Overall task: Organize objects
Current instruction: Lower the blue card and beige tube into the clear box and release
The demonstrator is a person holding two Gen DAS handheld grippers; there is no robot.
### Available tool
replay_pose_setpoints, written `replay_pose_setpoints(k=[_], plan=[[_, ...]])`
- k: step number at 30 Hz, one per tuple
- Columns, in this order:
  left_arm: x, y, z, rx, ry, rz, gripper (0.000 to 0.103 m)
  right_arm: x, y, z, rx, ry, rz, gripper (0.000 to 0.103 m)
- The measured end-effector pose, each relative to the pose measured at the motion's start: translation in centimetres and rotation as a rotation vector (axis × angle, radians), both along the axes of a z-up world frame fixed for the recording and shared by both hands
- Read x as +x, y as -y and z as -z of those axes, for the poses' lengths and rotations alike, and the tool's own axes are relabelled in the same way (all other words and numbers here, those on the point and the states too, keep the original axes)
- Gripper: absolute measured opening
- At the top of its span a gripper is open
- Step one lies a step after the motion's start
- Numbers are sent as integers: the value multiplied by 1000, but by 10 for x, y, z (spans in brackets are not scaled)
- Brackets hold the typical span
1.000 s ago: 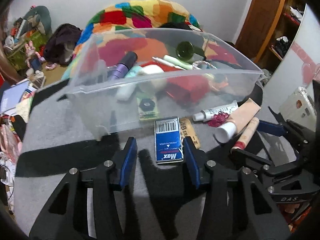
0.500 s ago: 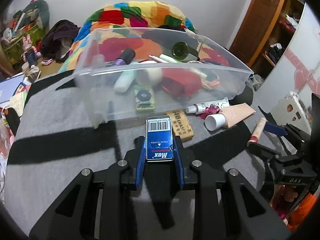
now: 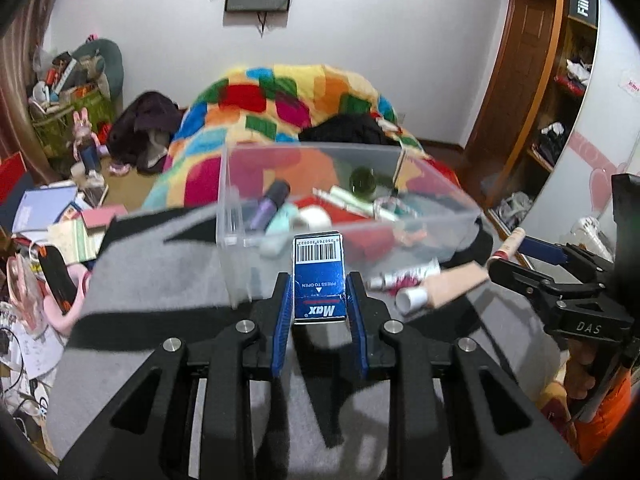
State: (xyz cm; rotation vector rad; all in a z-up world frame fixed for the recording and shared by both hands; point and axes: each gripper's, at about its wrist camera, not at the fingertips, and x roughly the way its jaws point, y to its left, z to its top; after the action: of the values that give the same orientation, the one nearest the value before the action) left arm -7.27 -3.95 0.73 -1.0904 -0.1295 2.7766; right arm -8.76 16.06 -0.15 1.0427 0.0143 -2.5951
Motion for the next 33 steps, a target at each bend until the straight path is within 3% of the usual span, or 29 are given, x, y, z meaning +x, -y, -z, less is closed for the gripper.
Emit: replay_pose_setpoints(k=[10, 20, 33], plan=[[-36, 6, -8, 11, -26, -42, 27, -40, 30, -16, 3, -24, -18, 83], [-78, 23, 10, 16, 54, -97, 27, -94, 53, 7, 35, 94, -35, 83], [-78, 16, 11, 1, 54, -67, 27, -101, 60, 14, 31, 134, -52, 86]])
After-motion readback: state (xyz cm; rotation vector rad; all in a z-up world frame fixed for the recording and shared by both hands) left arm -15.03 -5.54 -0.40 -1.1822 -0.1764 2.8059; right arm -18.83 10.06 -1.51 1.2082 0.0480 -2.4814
